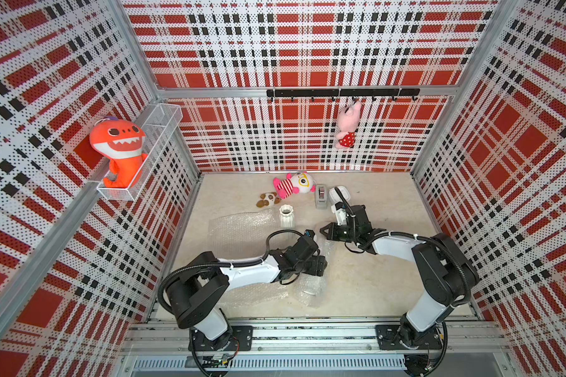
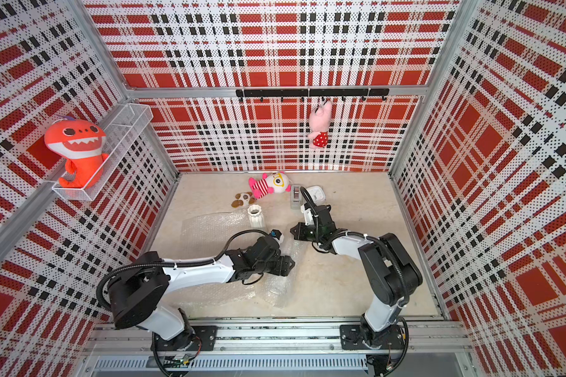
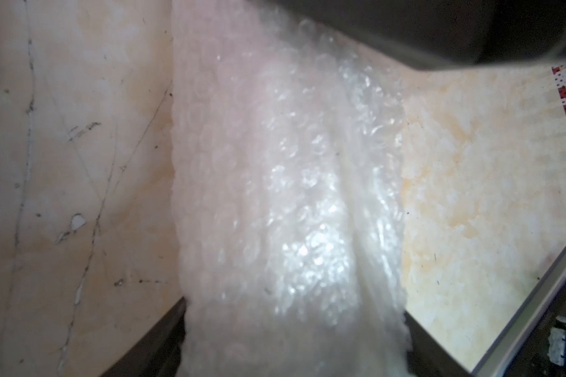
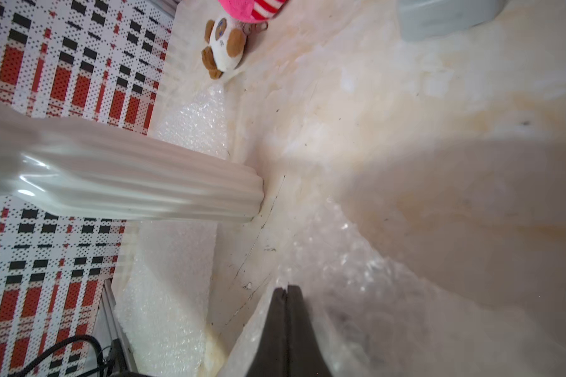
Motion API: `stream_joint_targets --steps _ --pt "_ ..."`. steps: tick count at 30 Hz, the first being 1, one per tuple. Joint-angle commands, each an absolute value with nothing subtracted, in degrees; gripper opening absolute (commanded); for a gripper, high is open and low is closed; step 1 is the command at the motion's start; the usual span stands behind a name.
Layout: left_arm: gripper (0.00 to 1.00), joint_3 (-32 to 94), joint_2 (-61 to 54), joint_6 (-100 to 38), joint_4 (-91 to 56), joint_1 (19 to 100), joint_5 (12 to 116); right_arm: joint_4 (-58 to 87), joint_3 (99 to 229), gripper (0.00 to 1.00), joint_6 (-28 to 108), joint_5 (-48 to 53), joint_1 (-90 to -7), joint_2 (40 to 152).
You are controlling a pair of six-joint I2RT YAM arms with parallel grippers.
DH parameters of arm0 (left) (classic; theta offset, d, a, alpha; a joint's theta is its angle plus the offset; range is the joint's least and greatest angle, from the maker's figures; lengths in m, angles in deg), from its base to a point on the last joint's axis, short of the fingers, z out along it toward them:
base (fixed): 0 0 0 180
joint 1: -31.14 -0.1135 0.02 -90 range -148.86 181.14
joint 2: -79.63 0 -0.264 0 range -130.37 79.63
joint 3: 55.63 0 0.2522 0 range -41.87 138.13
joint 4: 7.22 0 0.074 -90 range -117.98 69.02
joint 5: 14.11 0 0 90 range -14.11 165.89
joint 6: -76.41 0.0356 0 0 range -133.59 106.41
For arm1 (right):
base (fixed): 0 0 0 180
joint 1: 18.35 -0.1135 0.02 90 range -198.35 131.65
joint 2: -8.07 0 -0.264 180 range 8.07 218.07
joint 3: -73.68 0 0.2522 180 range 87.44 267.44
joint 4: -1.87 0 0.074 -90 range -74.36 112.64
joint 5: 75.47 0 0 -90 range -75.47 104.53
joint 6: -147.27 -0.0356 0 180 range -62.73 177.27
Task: Wrap vases in bubble wrap
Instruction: Wrap the vase in bubble wrap.
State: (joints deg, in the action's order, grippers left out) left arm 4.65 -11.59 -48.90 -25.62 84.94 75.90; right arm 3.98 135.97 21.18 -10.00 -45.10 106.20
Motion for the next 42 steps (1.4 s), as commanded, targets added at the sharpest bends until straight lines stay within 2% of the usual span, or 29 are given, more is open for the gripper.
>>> stream_joint_targets --steps 1,5,8,13,21,37,42 --pt "0.66 2.9 -10.3 -44.7 -25.6 84.9 72.8 5.5 137.5 0.02 25.1 -5.9 -45.4 107.7" --pt "0.73 1.9 -9.0 -43.3 -24.8 84.0 72.8 8.4 138.1 0.03 27.5 -4.5 -45.4 108.3" --pt "0.86 2.0 -8.3 -42.8 -24.4 83.6 72.8 9.6 138.1 0.03 27.5 -3.8 -45.5 109.1" --pt "0.99 0.9 -5.2 -44.0 -22.0 83.6 73.5 8.0 136.6 0.02 26.2 -2.1 -45.9 109.6" --pt "0.98 1.7 -4.0 -49.5 -24.3 84.2 81.2 6.8 135.5 0.01 24.1 -0.4 -46.5 109.5" --pt "0.99 1.2 -5.6 -47.3 -22.9 84.5 78.9 6.8 135.8 0.02 23.9 4.0 -47.2 106.2" --pt "0.90 -1.3 -4.0 -46.9 -20.3 83.1 75.9 6.1 135.6 0.06 24.1 4.1 -47.2 104.7"
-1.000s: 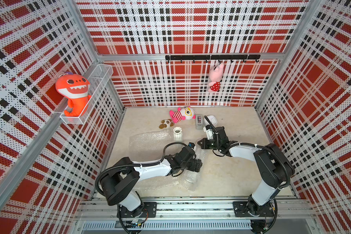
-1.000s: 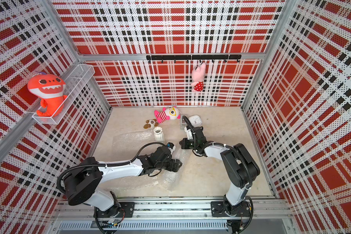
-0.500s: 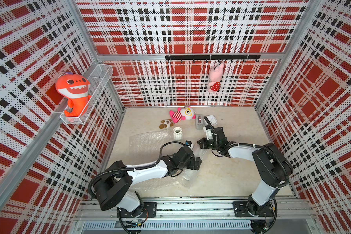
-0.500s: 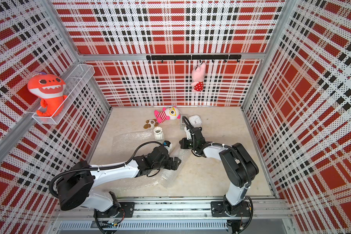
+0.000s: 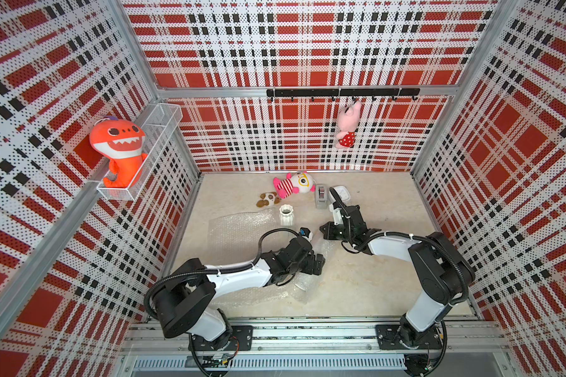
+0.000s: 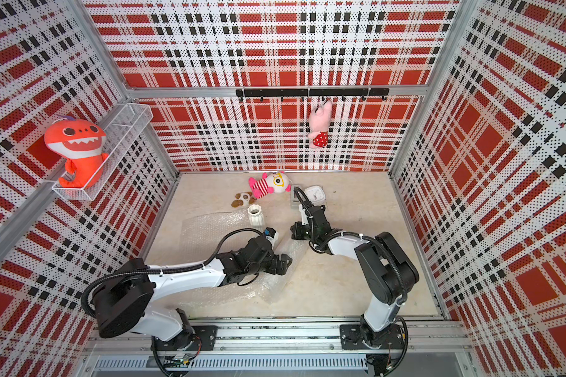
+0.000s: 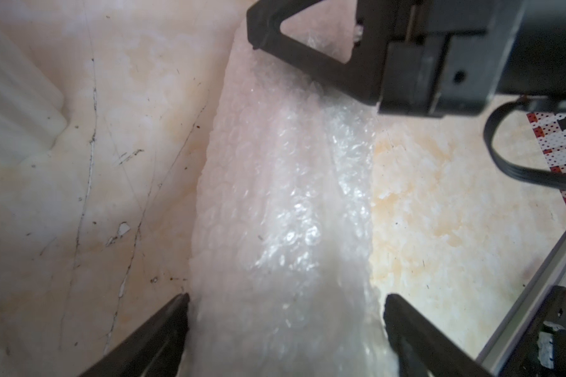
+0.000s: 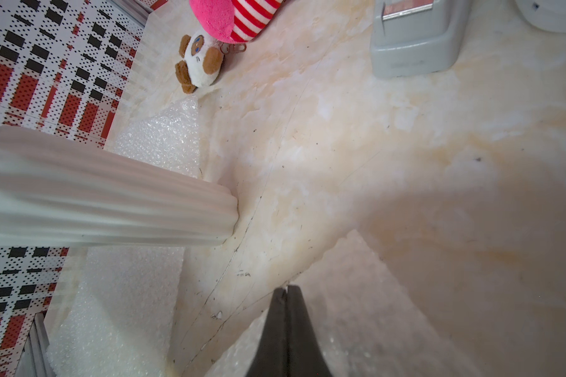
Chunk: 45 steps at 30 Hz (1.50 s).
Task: Wrap vases in bubble wrap
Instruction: Wrap the vase in bubble wrap, then tear off the tape using the Tape Cutter.
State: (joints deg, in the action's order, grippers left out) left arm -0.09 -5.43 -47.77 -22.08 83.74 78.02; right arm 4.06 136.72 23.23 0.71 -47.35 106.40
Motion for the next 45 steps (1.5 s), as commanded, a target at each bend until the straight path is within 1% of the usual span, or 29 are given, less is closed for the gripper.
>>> stream_joint_targets --steps 1,4,6,7,9,13,14,16,17,18,20,23,26,28,31,34,36,45 --pt "0.88 -1.3 -4.3 -46.4 -20.4 83.1 75.6 6.0 135.5 0.06 24.1 4.2 -47.2 104.1" --pt "0.83 -1.4 -5.0 -45.5 -20.8 83.3 74.6 5.6 135.1 0.08 24.4 5.3 -47.2 102.0" --pt "0.79 -1.4 -5.1 -44.7 -21.2 83.3 74.3 6.0 135.3 0.11 24.9 6.2 -47.2 100.4" --pt "0.78 -1.5 -5.0 -44.5 -21.5 83.2 74.5 6.3 135.4 0.12 25.2 6.4 -47.2 99.8" --pt "0.73 -1.8 -5.0 -43.7 -21.4 83.2 74.2 6.5 135.5 0.17 27.7 6.4 -47.1 98.0" --pt "0.69 -1.8 -5.4 -42.4 -21.6 83.4 73.3 8.2 136.5 0.29 31.0 9.3 -46.4 94.2" --pt "0.69 -1.7 -5.5 -42.2 -21.8 83.5 73.4 7.9 136.4 0.36 32.0 9.8 -46.3 92.9" --pt "0.69 -1.7 -5.4 -41.7 -21.9 83.8 73.7 7.4 136.4 0.53 33.8 10.7 -45.8 91.1" --pt "0.69 -1.7 -5.2 -41.6 -22.0 83.7 74.0 7.6 136.9 0.59 34.6 11.1 -45.4 90.7" --pt "0.69 -1.8 -5.2 -41.5 -21.9 83.7 74.0 8.5 137.9 0.70 34.9 11.3 -44.9 90.6" --pt "0.70 -1.5 -5.3 -41.1 -22.7 83.8 74.2 10.1 140.3 1.00 35.5 10.2 -43.4 91.7" --pt "0.72 -1.1 -5.7 -40.5 -23.7 83.8 74.5 13.4 145.4 1.00 34.8 6.0 -40.9 96.1" --pt "0.73 -0.5 -6.5 -39.9 -24.3 84.2 74.8 13.3 149.4 1.00 32.6 -0.9 -38.3 100.6" --pt "0.73 -0.2 -6.9 -39.6 -24.6 84.5 75.0 14.1 152.3 0.99 30.5 -2.8 -36.6 103.9" --pt "0.74 0.1 -7.5 -39.4 -24.6 84.8 75.3 15.2 157.4 0.83 27.5 -8.0 -34.2 109.9" --pt "0.74 1.1 -8.2 -39.0 -25.3 85.0 75.6 19.4 164.6 0.73 26.9 -10.5 -33.8 116.0" --pt "0.75 1.4 -8.3 -38.7 -25.8 85.1 76.1 22.0 169.3 0.69 27.1 -11.8 -33.8 120.1" --pt "0.75 1.7 -8.3 -38.6 -26.6 85.0 76.7 30.4 184.8 0.61 28.4 -11.9 -33.8 132.6"
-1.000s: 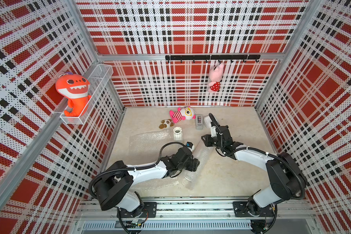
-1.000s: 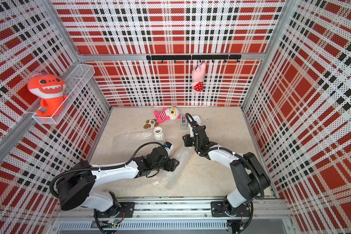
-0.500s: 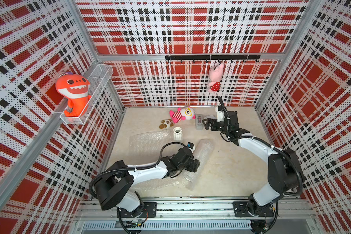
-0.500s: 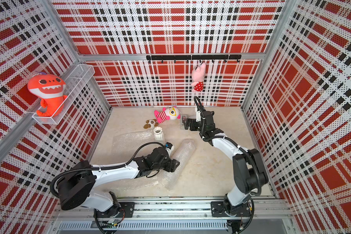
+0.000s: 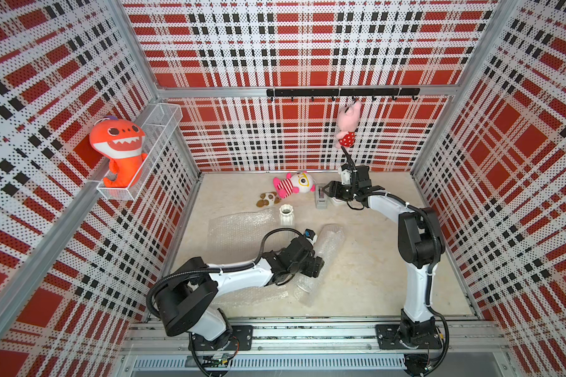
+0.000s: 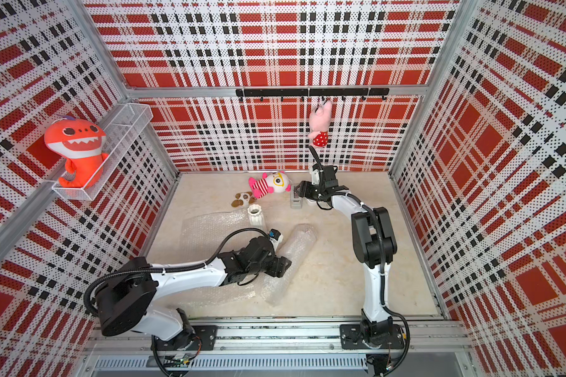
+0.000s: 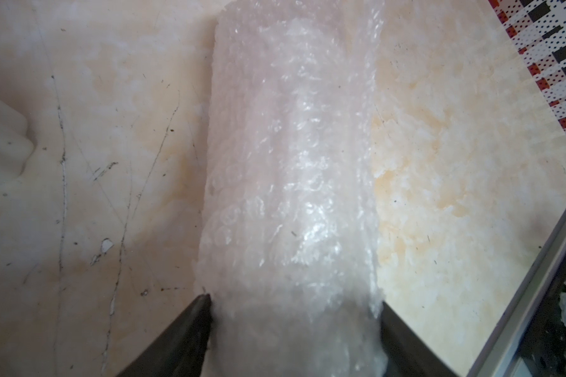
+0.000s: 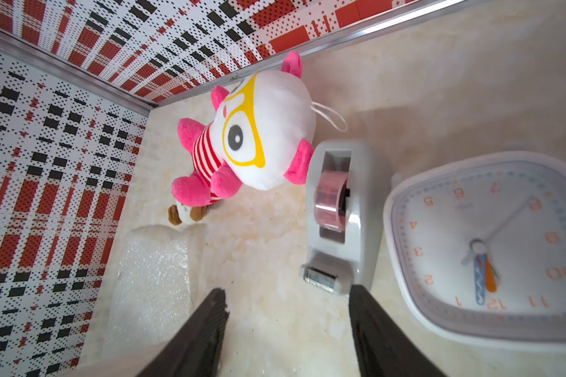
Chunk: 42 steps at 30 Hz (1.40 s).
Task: Wrap vases in bubble wrap
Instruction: Tear off the tape using the Tape Cutter.
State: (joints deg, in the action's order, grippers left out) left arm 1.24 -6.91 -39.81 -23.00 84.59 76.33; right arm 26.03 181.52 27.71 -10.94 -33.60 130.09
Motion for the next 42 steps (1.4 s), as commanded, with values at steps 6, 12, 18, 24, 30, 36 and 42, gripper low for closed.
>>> stream_joint_targets --steps 6,12,18,24,30,36,42 --pt "0.75 1.8 -8.5 -38.6 -27.1 84.9 77.2 33.0 190.1 0.56 29.4 -12.6 -34.6 137.3" --pt "0.75 1.8 -8.6 -38.5 -27.1 84.8 77.3 33.6 191.8 0.54 29.8 -11.7 -35.3 139.5" --pt "0.75 1.7 -9.2 -38.4 -26.8 84.7 76.9 35.7 194.5 0.52 30.9 -11.2 -35.3 142.2" --pt "0.75 1.5 -9.5 -38.5 -26.3 84.6 76.7 36.6 195.0 0.50 31.3 -12.3 -35.9 143.4" --pt "0.75 1.0 -9.2 -38.6 -26.1 84.4 76.9 37.1 195.9 0.48 31.5 -14.1 -36.2 145.4" --pt "0.75 0.8 -8.9 -38.6 -26.1 84.1 76.6 36.2 195.6 0.44 30.9 -17.9 -36.3 145.9" --pt "0.75 0.7 -8.7 -38.7 -25.9 83.8 76.3 30.2 190.9 0.37 27.4 -22.6 -35.4 142.9"
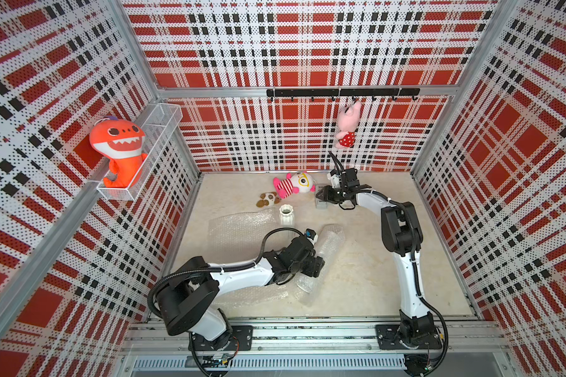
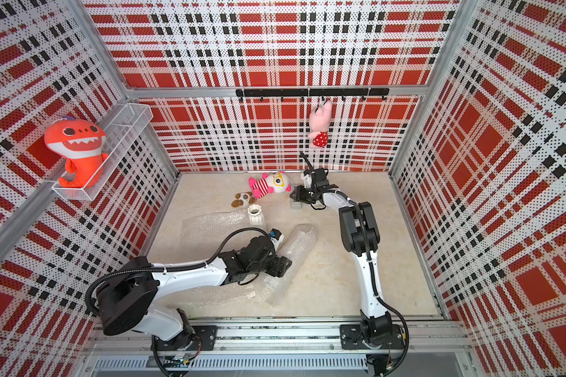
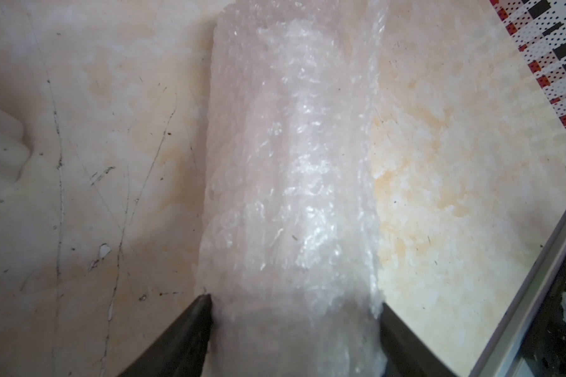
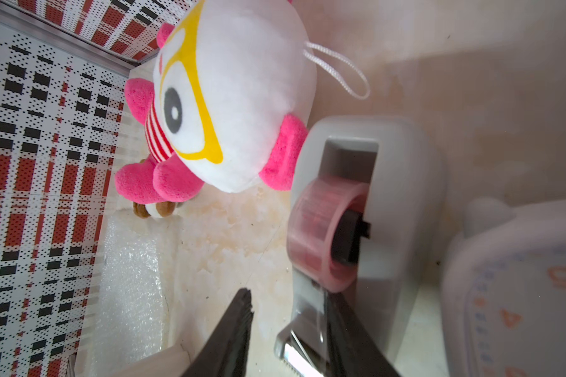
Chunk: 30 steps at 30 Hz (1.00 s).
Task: Wrap vases in bubble wrap
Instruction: Tear off the tape using the Tape Cutter.
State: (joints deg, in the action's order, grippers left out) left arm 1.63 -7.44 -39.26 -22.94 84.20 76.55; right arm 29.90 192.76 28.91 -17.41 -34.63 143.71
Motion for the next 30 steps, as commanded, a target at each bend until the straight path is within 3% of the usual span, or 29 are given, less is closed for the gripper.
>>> stream_joint_targets --steps 1,30 --pt "0.75 0.6 -8.6 -38.7 -25.9 83.9 76.2 29.6 190.4 0.37 27.0 -23.0 -35.3 142.6" --pt "0.74 -0.1 -8.2 -39.3 -24.7 83.3 75.4 24.4 186.8 0.01 23.0 -27.3 -33.7 138.4"
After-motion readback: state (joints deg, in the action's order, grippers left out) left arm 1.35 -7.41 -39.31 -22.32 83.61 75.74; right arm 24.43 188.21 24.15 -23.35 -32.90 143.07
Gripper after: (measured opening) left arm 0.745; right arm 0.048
